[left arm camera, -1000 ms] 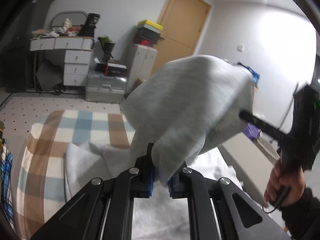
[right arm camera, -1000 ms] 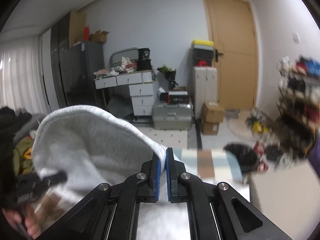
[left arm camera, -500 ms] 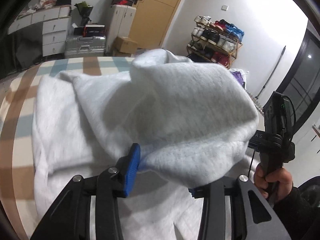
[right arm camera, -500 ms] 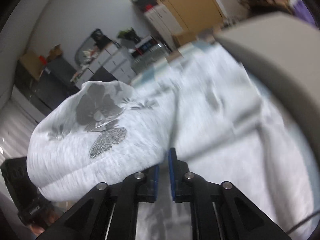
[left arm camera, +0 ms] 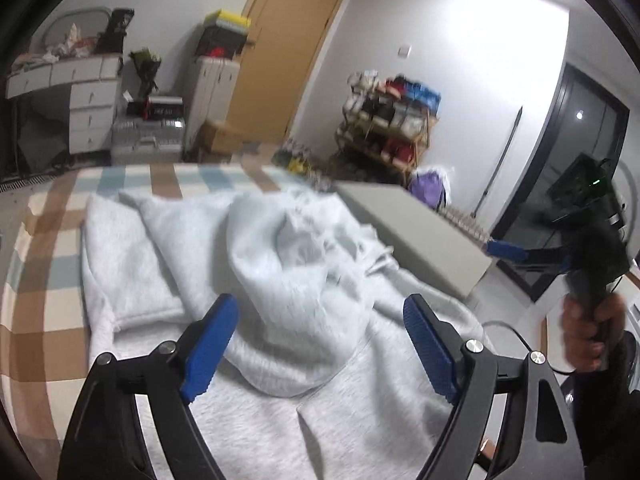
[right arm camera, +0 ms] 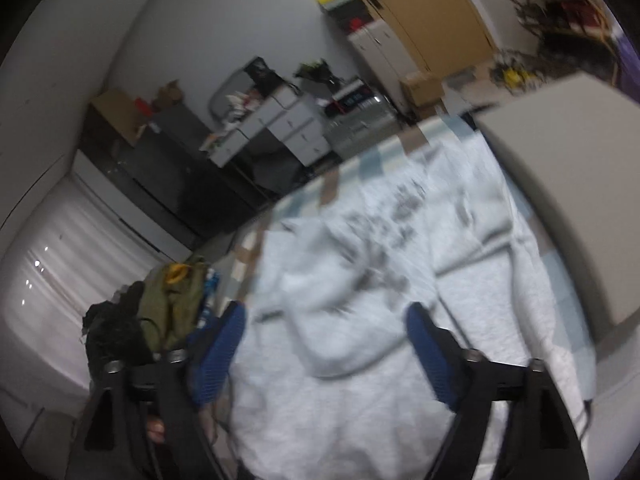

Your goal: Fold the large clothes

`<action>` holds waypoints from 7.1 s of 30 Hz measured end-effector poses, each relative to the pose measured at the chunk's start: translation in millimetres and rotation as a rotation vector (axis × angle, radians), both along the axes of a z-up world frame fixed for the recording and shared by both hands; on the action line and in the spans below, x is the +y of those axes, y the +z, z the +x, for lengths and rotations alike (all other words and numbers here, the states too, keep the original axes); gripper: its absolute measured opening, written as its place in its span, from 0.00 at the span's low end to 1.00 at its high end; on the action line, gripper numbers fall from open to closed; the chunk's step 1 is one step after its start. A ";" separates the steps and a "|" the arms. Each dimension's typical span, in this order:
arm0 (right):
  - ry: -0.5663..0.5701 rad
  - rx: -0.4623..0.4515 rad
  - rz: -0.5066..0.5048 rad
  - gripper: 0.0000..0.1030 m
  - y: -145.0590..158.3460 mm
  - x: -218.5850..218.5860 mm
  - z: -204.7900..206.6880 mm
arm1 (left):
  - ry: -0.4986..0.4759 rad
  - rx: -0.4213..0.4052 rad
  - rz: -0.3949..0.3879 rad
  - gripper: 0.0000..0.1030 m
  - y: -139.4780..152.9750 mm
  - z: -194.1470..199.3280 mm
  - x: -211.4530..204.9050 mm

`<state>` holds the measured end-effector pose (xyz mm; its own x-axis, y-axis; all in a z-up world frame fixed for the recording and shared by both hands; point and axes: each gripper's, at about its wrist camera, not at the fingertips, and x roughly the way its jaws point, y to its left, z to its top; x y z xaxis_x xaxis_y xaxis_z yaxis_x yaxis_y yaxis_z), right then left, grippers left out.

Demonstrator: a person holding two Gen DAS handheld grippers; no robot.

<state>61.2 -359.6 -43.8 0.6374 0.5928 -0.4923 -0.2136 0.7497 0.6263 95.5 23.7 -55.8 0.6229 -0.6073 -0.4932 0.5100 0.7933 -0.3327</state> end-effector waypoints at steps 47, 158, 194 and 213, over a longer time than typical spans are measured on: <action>0.300 0.108 -0.406 0.09 -155.8 142.4 158.9 | 0.247 0.071 0.259 0.80 -30.8 68.3 -10.0; 0.399 -0.132 -0.256 0.05 -45.3 193.8 239.8 | 0.138 0.226 0.203 0.06 -14.7 166.4 17.9; 0.281 0.113 -0.527 0.43 -118.0 183.9 263.8 | 0.327 0.418 0.399 0.17 -86.4 203.8 30.7; 0.250 -0.162 -0.135 1.00 103.5 31.8 -74.6 | 0.351 -0.075 0.183 0.99 57.8 -63.4 29.8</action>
